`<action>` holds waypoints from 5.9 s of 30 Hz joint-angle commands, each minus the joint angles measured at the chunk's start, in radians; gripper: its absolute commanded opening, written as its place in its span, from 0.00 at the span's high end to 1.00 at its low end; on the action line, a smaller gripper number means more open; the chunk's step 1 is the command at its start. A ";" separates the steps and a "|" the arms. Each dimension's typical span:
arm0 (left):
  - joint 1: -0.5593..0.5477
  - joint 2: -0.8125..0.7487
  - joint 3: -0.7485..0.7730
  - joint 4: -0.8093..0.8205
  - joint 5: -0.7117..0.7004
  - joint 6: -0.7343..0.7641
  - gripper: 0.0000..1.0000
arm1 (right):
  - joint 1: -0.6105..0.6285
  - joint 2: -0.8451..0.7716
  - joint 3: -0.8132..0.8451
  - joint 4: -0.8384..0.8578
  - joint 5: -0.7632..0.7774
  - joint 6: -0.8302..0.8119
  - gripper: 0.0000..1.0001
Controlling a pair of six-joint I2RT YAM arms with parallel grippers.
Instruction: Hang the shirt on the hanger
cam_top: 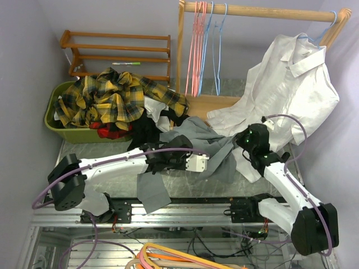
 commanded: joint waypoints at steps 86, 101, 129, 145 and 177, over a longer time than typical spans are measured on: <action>0.543 -0.199 0.338 -0.448 0.356 -0.110 0.01 | -0.156 -0.250 0.245 0.151 -0.531 -0.118 0.02; 0.535 -0.153 0.243 0.020 0.209 -0.694 0.01 | -0.081 0.378 1.247 -0.211 -0.473 -0.183 0.37; 0.378 -0.035 0.153 0.123 0.010 -0.691 0.19 | 0.171 0.626 1.351 -0.315 -0.065 -0.342 0.60; 0.352 -0.005 0.141 0.156 -0.037 -0.707 0.19 | 0.207 0.518 1.165 -0.265 0.078 -0.414 1.00; 0.265 0.091 0.308 0.152 -0.194 -0.619 0.93 | 0.233 -0.261 0.645 -0.464 -0.098 -0.293 1.00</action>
